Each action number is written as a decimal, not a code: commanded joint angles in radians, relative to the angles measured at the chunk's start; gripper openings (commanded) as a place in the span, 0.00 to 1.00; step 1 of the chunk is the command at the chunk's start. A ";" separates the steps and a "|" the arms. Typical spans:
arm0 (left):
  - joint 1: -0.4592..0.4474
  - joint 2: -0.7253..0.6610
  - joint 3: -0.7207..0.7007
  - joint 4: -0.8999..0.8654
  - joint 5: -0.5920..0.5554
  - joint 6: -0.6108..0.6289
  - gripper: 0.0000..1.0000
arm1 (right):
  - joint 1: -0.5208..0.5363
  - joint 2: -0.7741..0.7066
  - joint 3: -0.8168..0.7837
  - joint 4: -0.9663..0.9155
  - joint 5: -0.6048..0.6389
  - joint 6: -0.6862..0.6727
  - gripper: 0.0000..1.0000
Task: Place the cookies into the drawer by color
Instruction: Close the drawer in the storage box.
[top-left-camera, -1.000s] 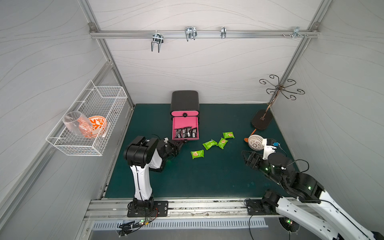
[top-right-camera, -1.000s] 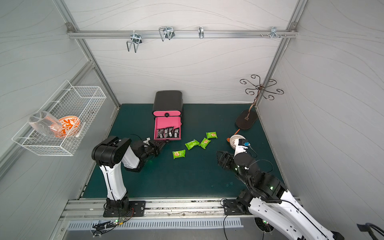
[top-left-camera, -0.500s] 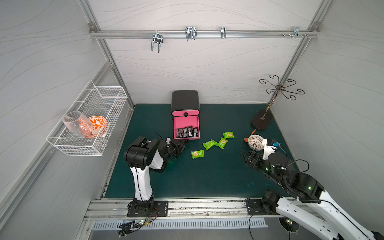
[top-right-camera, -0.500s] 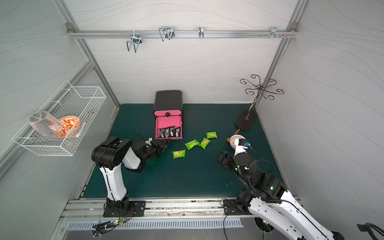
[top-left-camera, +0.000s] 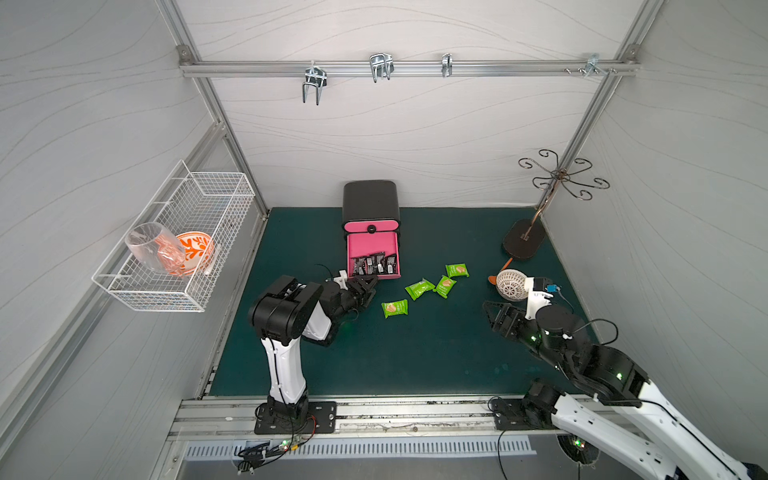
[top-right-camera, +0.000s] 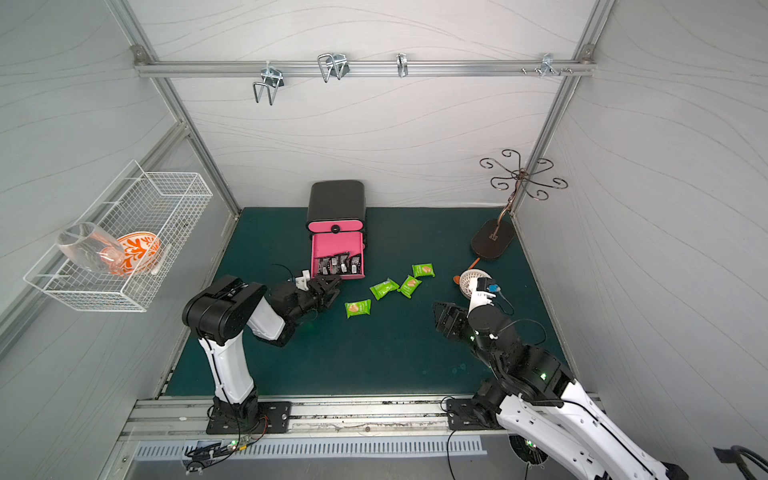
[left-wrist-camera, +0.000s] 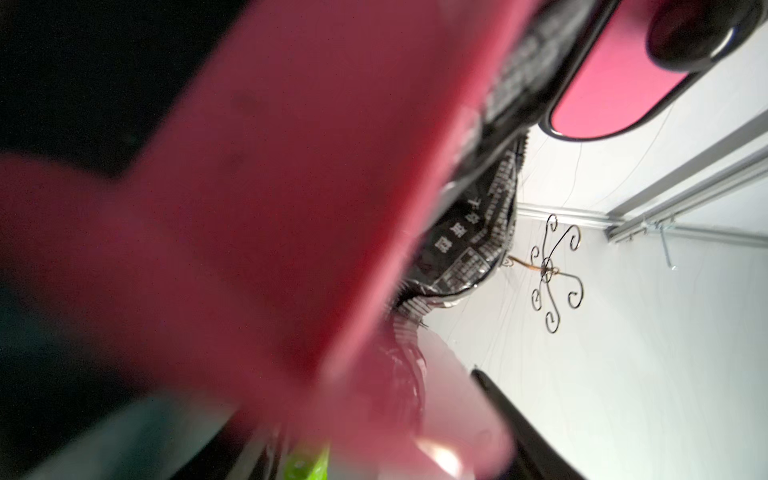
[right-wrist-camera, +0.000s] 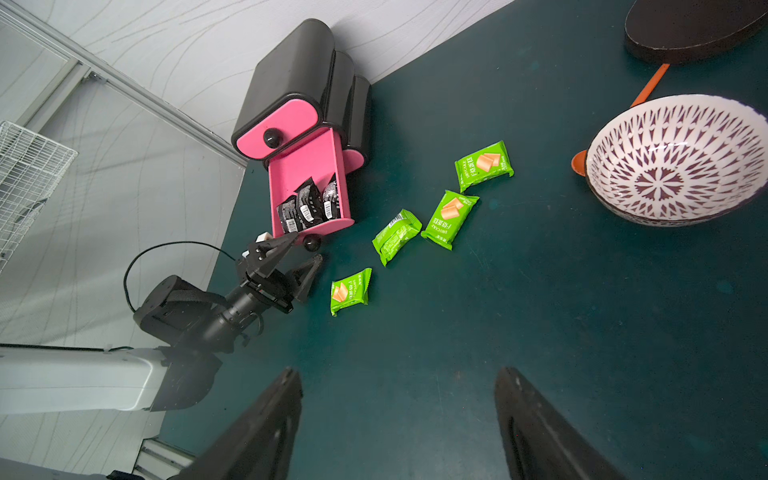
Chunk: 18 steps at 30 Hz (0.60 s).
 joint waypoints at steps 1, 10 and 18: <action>-0.002 0.020 0.035 0.056 -0.003 0.049 0.60 | -0.005 -0.018 0.007 -0.016 0.015 0.010 0.77; -0.004 0.056 0.048 0.056 0.008 0.046 0.52 | -0.003 0.000 0.009 -0.005 0.009 0.011 0.77; -0.008 0.077 0.054 0.056 0.005 0.062 0.48 | -0.005 -0.009 0.005 -0.006 0.014 0.011 0.77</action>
